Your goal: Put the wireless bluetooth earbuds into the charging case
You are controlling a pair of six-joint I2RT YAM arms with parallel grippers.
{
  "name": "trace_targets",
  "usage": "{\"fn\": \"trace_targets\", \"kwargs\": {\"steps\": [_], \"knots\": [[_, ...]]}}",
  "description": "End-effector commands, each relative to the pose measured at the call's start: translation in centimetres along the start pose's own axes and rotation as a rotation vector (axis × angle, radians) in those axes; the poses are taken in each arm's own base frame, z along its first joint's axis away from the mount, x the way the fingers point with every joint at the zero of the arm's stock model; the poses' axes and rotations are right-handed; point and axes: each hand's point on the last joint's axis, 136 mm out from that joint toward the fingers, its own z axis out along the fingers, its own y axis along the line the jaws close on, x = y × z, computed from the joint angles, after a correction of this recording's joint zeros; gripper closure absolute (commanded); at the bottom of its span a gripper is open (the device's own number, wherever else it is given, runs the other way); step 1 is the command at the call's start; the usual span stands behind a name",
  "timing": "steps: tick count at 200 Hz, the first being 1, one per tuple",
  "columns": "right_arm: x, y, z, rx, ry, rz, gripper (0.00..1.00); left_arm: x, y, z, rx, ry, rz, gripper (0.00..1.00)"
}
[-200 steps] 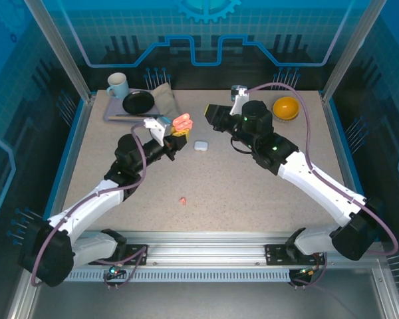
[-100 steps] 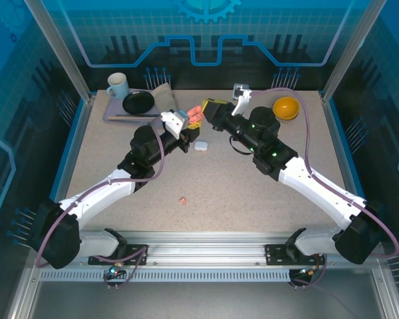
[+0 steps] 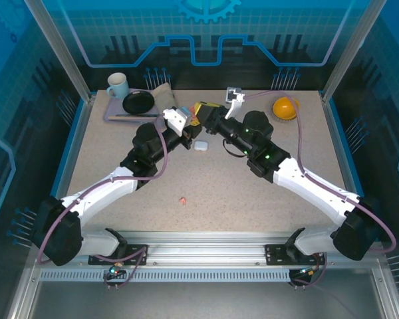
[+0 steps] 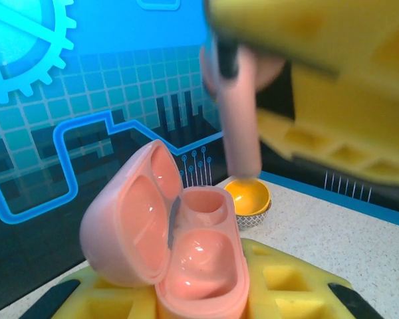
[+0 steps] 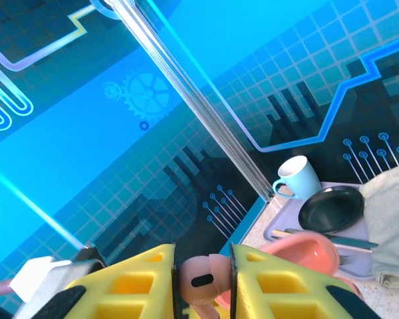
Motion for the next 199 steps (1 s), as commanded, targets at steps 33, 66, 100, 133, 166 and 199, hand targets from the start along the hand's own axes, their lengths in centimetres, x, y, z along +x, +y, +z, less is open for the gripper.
{"fn": "trace_targets", "kwargs": {"steps": [33, 66, 100, 133, 166, 199], "knots": [[0.7, 0.3, 0.5, -0.013, -0.023, 0.018, 0.77, -3.0, 0.2, 0.1, -0.015, -0.078, 0.004, 1.00], [1.0, -0.1, 0.6, -0.003, -0.022, 0.019, 0.78, -3.2, 0.1, 0.0, -0.013, -0.081, -0.001, 1.00], [1.1, -0.4, 0.7, 0.010, -0.025, 0.013, 0.79, -3.4, 0.0, 0.0, -0.007, -0.084, -0.004, 1.00], [1.5, -0.9, 0.6, 0.028, -0.020, 0.013, 0.79, -3.5, 0.1, -0.1, -0.011, -0.085, -0.003, 1.00], [1.7, -1.6, 0.4, 0.046, -0.018, 0.016, 0.80, -3.7, 0.1, -0.1, -0.012, -0.088, -0.004, 1.00], [2.2, -1.9, 0.3, 0.051, -0.007, 0.017, 0.81, -3.8, 0.3, 0.0, -0.018, -0.090, -0.004, 1.00]]}}
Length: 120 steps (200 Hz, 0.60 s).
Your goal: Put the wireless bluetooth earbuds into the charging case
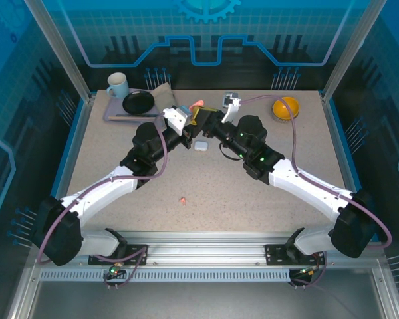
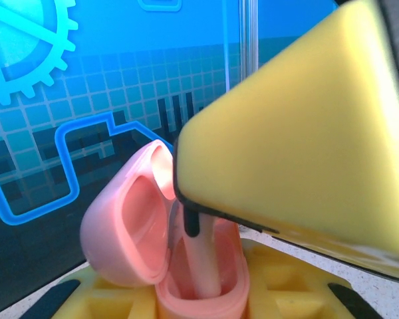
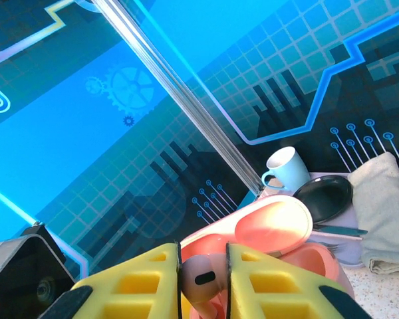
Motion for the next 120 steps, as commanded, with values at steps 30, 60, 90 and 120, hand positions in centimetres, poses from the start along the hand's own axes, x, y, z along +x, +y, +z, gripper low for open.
{"fn": "trace_targets", "kwargs": {"steps": [30, 60, 90, 120], "knots": [[0.8, -0.4, -0.4, 0.006, 0.008, -0.005, 0.81, -3.9, 0.3, 0.0, -0.019, -0.100, 0.000, 1.00], [1.2, -0.6, -0.7, 0.018, 0.021, -0.020, 0.81, -4.0, 0.4, 0.0, -0.023, -0.102, -0.002, 1.00], [2.0, -0.7, -0.7, 0.025, 0.035, -0.025, 0.81, -4.0, 0.5, 0.1, -0.027, -0.104, -0.005, 1.00], [2.2, -0.6, -0.6, 0.029, 0.048, -0.031, 0.75, -3.9, 0.4, 0.2, -0.024, -0.100, -0.011, 1.00]]}}
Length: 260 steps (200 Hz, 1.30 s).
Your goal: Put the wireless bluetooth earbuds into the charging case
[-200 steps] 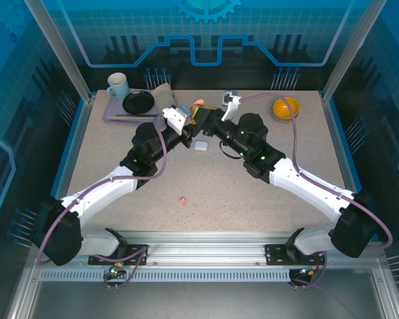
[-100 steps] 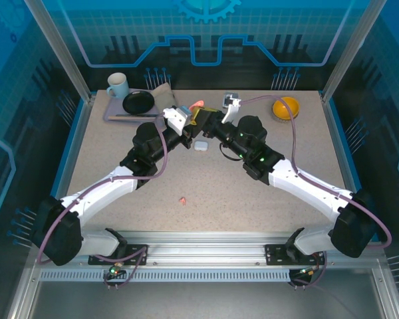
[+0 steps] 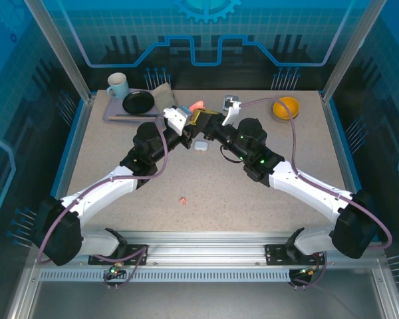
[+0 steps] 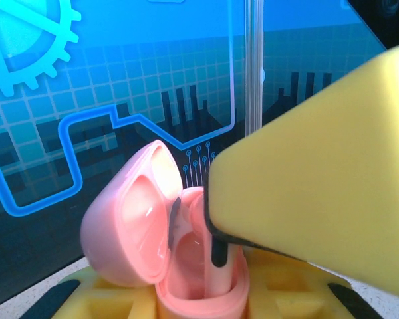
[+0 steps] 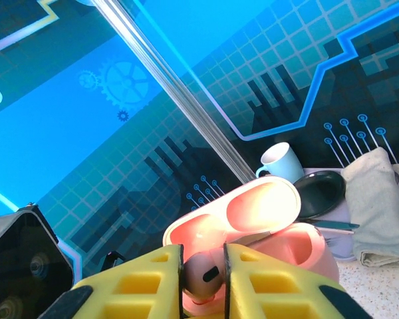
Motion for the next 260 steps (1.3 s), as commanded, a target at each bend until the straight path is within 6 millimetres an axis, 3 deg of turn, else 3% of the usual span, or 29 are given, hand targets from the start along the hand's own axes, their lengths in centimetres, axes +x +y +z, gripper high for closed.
{"fn": "trace_targets", "kwargs": {"steps": [1, 18, 81, 116, 175, 260], "knots": [[1.5, -0.1, -0.2, 0.020, 0.042, -0.019, 0.74, -4.2, 0.1, 0.1, -0.011, -0.118, -0.008, 1.00], [1.3, 0.0, 0.0, 0.025, 0.045, -0.022, 0.65, -4.2, 0.1, 0.1, -0.009, -0.116, -0.010, 1.00], [-0.3, 0.6, 0.5, 0.031, 0.029, -0.030, 0.52, -3.8, 0.1, -0.1, -0.008, -0.112, -0.020, 1.00], [-1.2, 0.4, 1.3, 0.037, 0.020, -0.001, 0.51, -3.6, 0.2, -0.2, -0.012, -0.112, -0.031, 1.00], [-0.9, -0.2, 2.3, 0.049, 0.018, 0.035, 0.52, -3.2, 0.4, -0.2, -0.024, -0.109, -0.051, 1.00], [-1.1, -1.8, 1.8, 0.089, 0.016, 0.057, 0.51, 0.0, 0.4, -0.4, -0.032, -0.093, -0.157, 1.00]]}}
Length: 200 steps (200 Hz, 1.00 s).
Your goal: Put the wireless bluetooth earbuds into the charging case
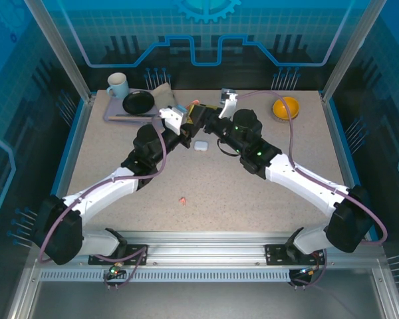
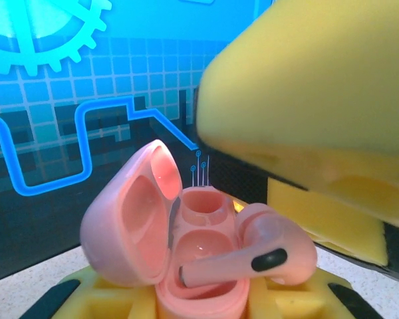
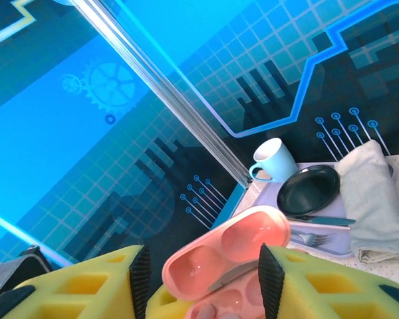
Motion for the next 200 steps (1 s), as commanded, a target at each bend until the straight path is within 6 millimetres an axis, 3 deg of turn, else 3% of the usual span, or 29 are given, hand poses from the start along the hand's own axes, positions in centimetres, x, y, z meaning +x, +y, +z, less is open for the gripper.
{"fn": "trace_targets", "kwargs": {"steps": [1, 81, 124, 159, 200], "knots": [[-0.2, -1.2, 0.1, 0.038, -0.005, 0.018, 0.51, -0.8, -0.7, -0.2, 0.034, -0.070, -0.055, 1.00], [2.5, -4.8, -2.2, 0.127, 0.035, 0.058, 0.50, 5.8, -0.6, -2.3, 0.022, 0.032, -0.132, 1.00], [4.8, -6.2, -4.7, 0.183, 0.132, 0.074, 0.50, 7.7, -0.8, -3.2, 0.029, 0.065, -0.161, 1.00], [6.8, -5.4, -6.0, 0.162, 0.249, 0.131, 0.50, 8.7, -1.3, -3.5, 0.056, 0.095, -0.157, 1.00], [8.9, -3.9, -5.8, 0.114, 0.339, 0.199, 0.49, 9.1, -1.9, -3.4, 0.093, 0.108, -0.145, 1.00]]}}
